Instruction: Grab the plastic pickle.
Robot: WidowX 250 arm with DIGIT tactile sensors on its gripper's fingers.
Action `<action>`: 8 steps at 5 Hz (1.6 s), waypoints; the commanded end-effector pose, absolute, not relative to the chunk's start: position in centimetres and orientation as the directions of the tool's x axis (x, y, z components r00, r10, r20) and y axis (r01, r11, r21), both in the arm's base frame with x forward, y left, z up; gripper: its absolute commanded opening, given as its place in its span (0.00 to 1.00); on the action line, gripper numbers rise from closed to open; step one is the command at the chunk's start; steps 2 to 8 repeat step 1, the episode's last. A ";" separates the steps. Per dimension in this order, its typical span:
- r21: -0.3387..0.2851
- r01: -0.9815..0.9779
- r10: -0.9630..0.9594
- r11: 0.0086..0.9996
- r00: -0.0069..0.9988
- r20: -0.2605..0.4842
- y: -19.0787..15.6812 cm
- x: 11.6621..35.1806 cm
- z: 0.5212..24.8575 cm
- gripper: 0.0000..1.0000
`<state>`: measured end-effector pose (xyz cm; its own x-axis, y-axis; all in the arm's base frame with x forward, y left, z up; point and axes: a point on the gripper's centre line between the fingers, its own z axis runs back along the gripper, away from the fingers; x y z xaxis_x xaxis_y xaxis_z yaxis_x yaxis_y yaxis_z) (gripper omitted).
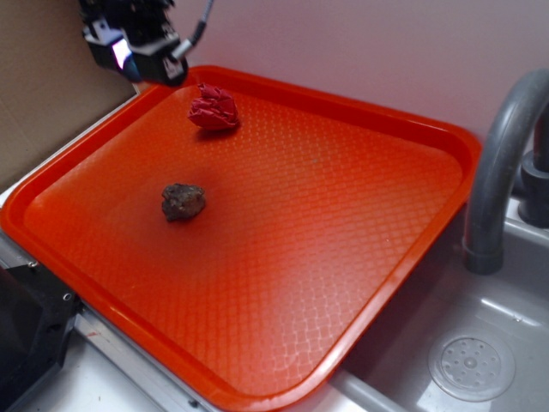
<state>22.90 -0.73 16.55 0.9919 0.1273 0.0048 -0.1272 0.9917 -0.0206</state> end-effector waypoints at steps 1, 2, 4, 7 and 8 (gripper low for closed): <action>-0.145 -0.073 0.088 0.987 0.991 0.100 -0.5 22.5 20.4 0.00; -0.145 -0.073 0.088 0.987 0.991 0.100 -0.5 22.5 20.4 0.00; -0.145 -0.073 0.088 0.987 0.991 0.100 -0.5 22.5 20.4 0.00; -0.145 -0.073 0.088 0.987 0.991 0.100 -0.5 22.5 20.4 0.00; -0.145 -0.073 0.088 0.987 0.991 0.100 -0.5 22.5 20.4 0.00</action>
